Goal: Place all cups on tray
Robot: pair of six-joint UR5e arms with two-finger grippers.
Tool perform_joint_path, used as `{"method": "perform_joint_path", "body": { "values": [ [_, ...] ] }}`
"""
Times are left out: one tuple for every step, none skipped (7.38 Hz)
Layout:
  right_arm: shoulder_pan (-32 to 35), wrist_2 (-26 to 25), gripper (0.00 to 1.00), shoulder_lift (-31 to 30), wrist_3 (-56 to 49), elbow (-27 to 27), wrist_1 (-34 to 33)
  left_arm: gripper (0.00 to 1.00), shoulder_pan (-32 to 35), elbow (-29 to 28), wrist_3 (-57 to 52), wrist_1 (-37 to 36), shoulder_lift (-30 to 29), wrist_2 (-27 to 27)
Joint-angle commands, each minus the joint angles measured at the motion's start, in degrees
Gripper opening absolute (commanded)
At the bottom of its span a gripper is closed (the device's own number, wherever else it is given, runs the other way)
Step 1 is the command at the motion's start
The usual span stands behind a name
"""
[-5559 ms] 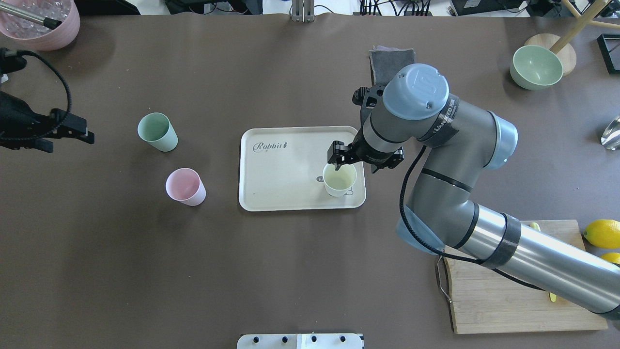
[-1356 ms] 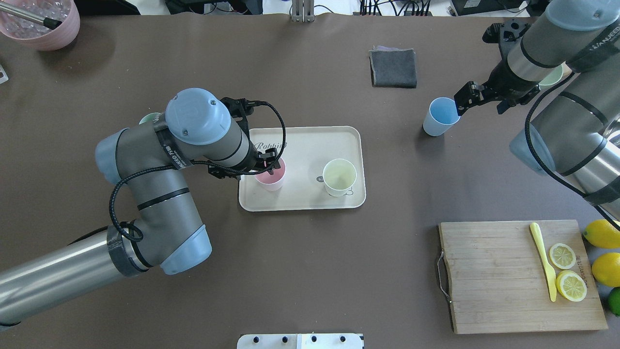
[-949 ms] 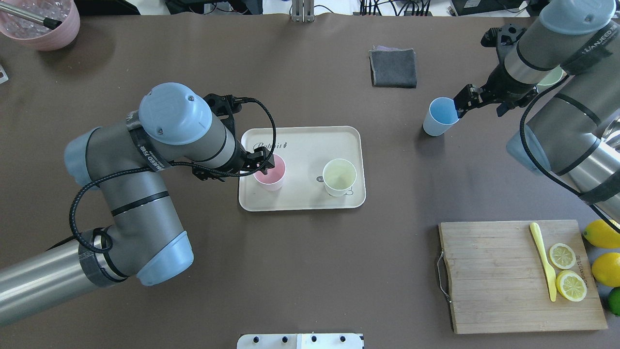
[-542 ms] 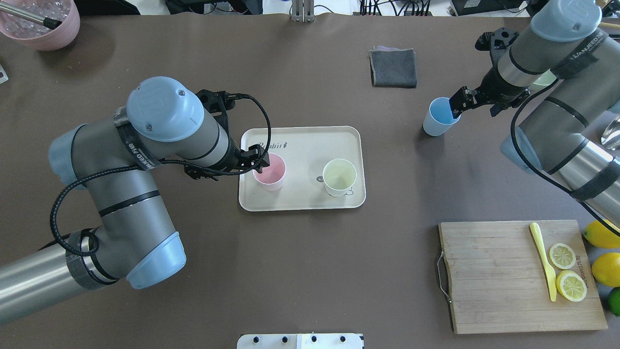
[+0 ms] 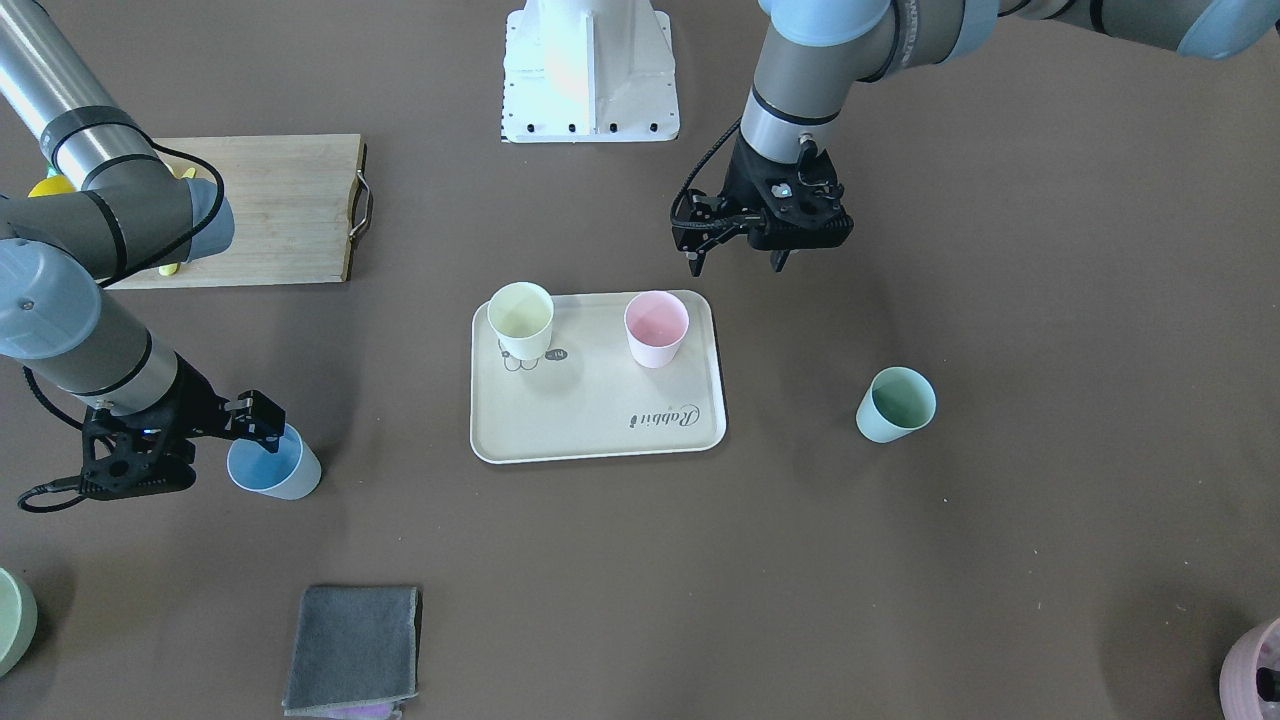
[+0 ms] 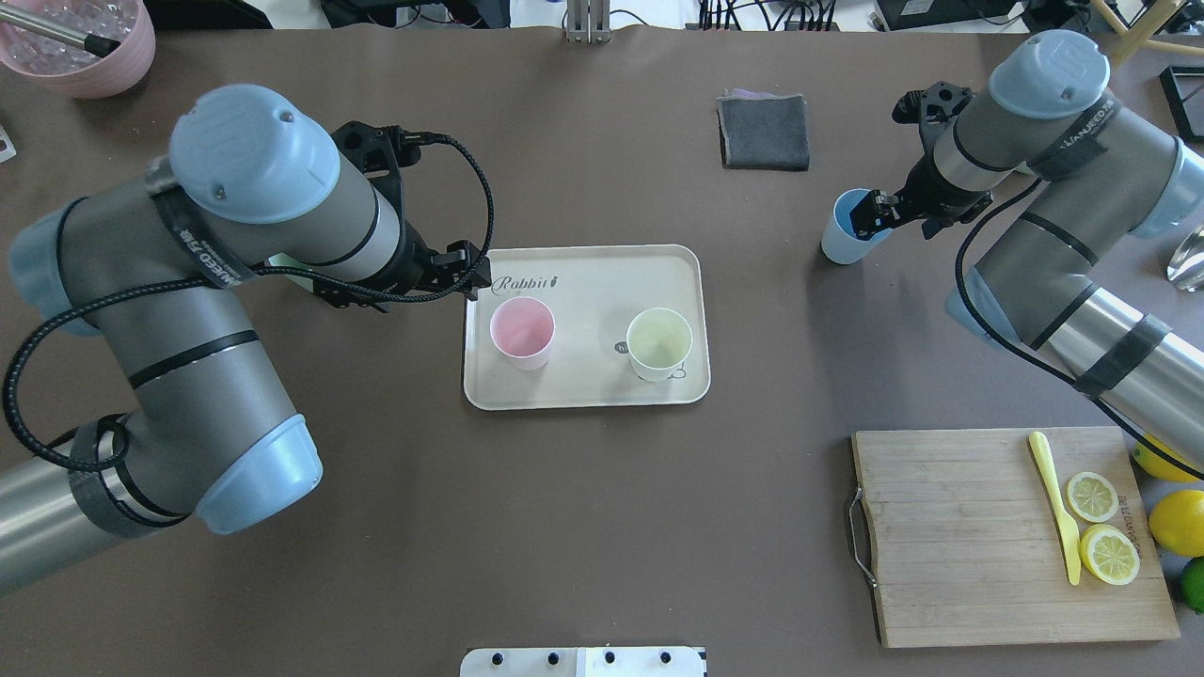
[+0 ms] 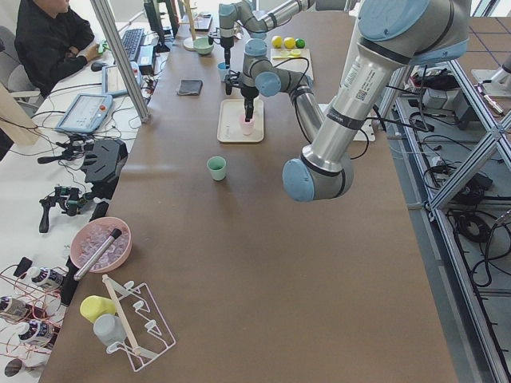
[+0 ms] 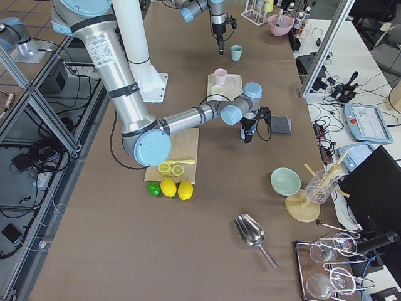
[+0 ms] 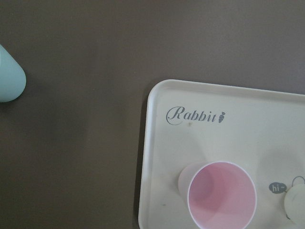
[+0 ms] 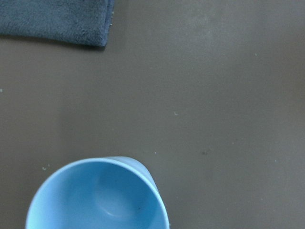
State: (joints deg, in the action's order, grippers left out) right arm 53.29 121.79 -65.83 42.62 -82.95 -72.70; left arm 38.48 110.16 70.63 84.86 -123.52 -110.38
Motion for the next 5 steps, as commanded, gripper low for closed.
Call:
{"method": "perform_joint_path", "body": {
  "values": [
    [-1.52,-0.42,0.00,1.22,3.06,-0.98,0.19,0.98,4.92,0.32,-6.44,-1.01,1.34,-3.96],
    [-1.53,-0.24,0.00,1.49,5.17,-2.38,0.02,0.98,6.33,0.23,-8.82,-1.01,1.70,-4.06],
    [-1.53,0.02,0.00,1.75,5.45,-3.87,-0.59,0.98,8.26,-0.12,-10.50,-1.10,1.88,-5.97],
    [-1.53,0.20,0.00,2.71,5.80,-3.98,-0.68,0.98,9.93,-0.21,-12.78,-1.10,2.40,-7.30],
    [-1.87,0.20,0.00,4.72,8.50,-3.98,-0.77,0.98,11.69,-0.56,-15.06,-1.27,2.58,-7.40]
  ]
}}
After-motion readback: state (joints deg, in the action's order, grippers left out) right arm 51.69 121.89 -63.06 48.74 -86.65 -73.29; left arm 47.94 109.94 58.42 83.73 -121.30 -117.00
